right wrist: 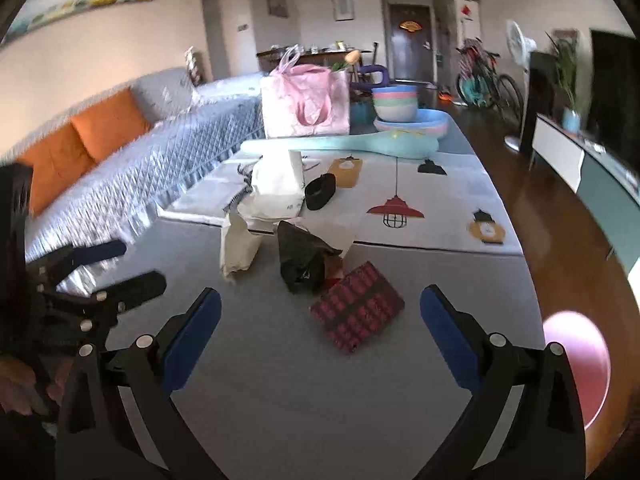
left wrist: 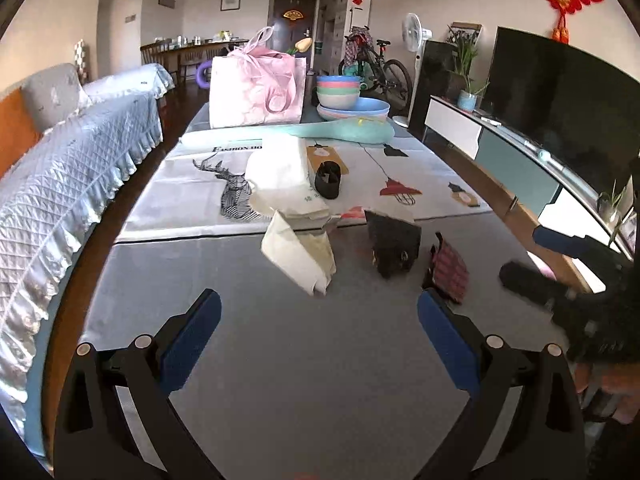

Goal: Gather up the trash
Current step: 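Grasp the cream tissue with the left gripper while the right gripper grasps the black bag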

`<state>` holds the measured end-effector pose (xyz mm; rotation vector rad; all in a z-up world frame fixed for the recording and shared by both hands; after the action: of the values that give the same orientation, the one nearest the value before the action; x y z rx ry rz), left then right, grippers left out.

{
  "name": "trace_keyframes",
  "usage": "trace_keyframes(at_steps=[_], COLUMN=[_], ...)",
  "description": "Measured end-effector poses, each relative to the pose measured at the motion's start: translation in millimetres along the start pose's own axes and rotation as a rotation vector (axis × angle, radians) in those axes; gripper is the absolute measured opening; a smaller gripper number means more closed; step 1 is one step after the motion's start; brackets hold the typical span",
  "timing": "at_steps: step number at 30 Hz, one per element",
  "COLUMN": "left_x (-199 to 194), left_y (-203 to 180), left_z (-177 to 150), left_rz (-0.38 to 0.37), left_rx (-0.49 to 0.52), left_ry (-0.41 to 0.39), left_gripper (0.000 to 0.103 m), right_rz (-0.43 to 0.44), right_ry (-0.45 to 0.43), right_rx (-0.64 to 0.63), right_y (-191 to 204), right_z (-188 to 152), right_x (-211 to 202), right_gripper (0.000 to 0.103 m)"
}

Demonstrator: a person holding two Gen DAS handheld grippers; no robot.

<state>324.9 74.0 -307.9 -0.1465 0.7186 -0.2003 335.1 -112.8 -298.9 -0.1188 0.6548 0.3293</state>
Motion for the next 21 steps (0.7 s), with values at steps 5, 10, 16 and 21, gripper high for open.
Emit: trace_keyframes(at_steps=[5, 10, 16, 21], left_x=[22, 52, 79, 86], left_y=[2, 1, 18, 26], left_z=[13, 18, 16, 17], left_rz=[-0.049, -0.028, -0.027, -0.087], left_rx=[-0.049, -0.031, -0.058, -0.089], left_ry=[-0.019, -0.002, 0.08, 0.098], left_gripper=[0.093, 0.091, 0.09, 0.089], right_rz=[0.046, 0.098, 0.185, 0.264], right_ry=[0.039, 0.059, 0.048, 0.035], right_rx=[0.119, 0.154, 0.092, 0.004], right_y=[-23, -37, -25, -1], right_z=[-5, -2, 8, 15], right_x=[31, 55, 70, 79], right_gripper=[0.098, 0.098, 0.091, 0.081])
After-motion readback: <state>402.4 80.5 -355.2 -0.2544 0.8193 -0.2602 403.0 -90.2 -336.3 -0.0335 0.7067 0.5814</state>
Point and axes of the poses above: each gripper's, at about its wrist camera, not at the fingertips, and x roughly the way its jaws point, y to its left, z to its top, the point moved 3 cm from there along x, roughly the way its jaws point, and after that the axes turned 7 degrees about -x, right-handed, at the moved point
